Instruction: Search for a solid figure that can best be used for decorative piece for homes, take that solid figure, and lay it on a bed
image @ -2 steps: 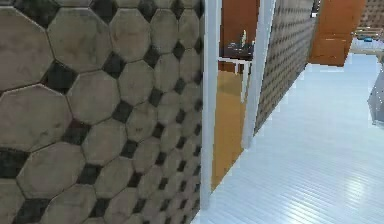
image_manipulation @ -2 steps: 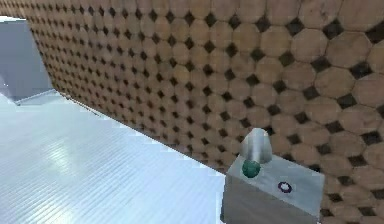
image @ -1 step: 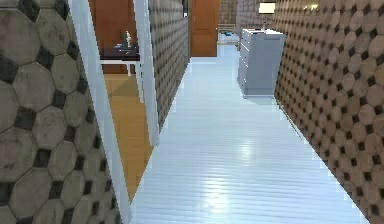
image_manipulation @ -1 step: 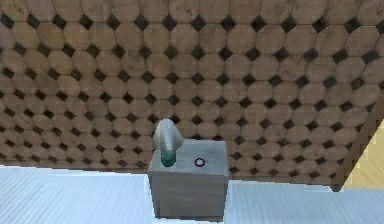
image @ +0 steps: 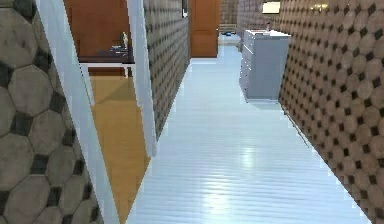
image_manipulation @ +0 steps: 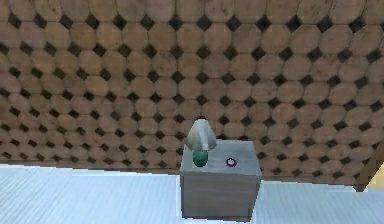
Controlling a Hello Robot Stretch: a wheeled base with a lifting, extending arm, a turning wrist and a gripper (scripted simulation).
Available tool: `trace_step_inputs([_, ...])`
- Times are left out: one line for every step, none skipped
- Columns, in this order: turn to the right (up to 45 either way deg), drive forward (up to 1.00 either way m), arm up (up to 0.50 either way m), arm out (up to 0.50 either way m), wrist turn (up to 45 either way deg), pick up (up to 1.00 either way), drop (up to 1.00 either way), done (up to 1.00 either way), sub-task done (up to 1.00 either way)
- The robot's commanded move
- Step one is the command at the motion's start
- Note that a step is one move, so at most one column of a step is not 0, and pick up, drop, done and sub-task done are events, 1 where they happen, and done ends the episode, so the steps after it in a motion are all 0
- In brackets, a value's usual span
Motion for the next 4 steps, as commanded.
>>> trace_step_inputs([45.0, 0.00, 0.00, 0.00, 0.0, 0.00, 0.00, 0.00, 0.00])
trace_step_inputs([45.0, 0.00, 0.00, 0.00, 0.0, 0.00, 0.00, 0.00, 0.00])
trace_step_inputs([3.0, 0.00, 0.00, 0.00, 0.0, 0.00, 0.00, 0.00, 0.00])
trace_step_inputs([0.0, 0.05, 0.00, 0.00, 0.0, 0.00, 0.00, 0.00, 0.00])
